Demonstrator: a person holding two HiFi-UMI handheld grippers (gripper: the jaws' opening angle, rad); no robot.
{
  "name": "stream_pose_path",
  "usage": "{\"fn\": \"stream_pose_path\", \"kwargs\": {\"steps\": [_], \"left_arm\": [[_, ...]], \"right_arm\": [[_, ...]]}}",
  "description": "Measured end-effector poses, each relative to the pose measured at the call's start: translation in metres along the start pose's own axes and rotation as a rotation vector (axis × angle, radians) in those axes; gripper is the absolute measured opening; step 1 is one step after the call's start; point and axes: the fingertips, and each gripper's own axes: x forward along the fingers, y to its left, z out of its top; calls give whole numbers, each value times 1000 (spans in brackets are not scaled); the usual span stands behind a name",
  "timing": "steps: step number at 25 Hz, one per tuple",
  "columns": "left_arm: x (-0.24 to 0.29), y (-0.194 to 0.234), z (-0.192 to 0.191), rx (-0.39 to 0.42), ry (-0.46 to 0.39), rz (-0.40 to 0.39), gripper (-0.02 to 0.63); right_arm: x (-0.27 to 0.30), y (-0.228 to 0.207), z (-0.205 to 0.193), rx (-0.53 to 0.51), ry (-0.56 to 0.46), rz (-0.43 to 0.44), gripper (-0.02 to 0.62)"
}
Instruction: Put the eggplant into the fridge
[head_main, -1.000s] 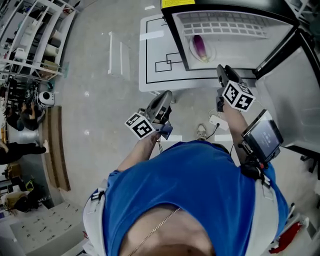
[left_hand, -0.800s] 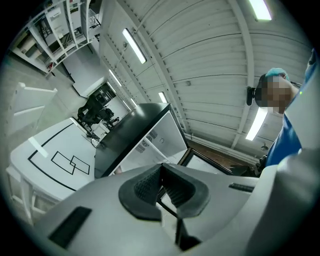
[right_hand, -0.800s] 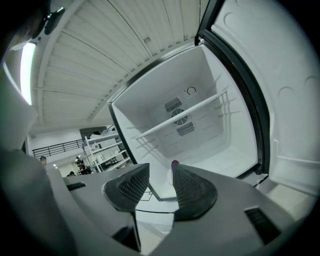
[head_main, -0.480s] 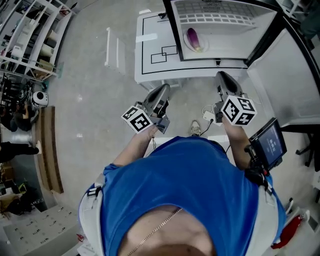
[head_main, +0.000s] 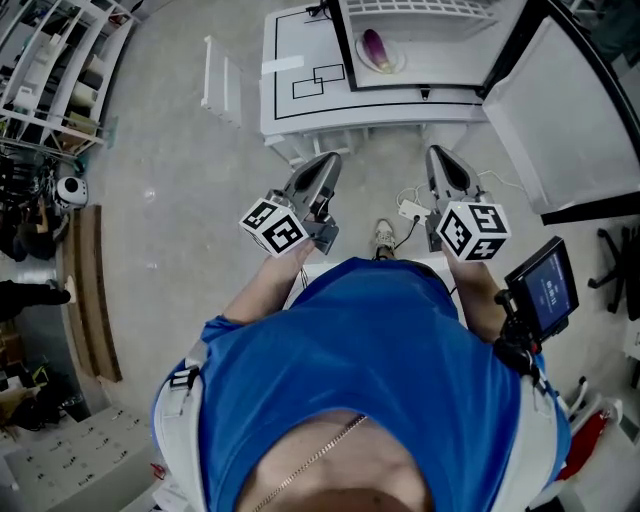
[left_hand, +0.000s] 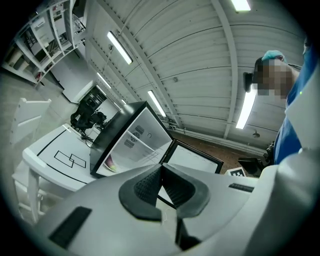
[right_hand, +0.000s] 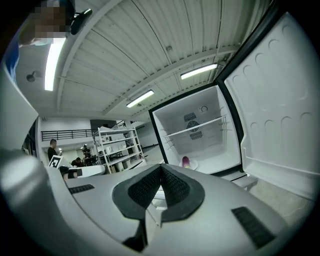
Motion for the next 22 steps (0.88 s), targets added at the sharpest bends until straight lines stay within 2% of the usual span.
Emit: {"fn": "stream_pose_path", "kwargs": {"steps": [5, 17, 22], "left_arm": [[-7, -9, -12, -1, -4, 4, 8], [-25, -32, -14, 23, -17, 17, 8], [-29, -38, -9, 0, -56, -2, 8]], "right_arm": [[-20, 6, -11, -22, 4, 9, 5], [-50, 20, -9, -47, -30, 4, 5], [-58, 17, -6, -52, -43, -12, 3]]}}
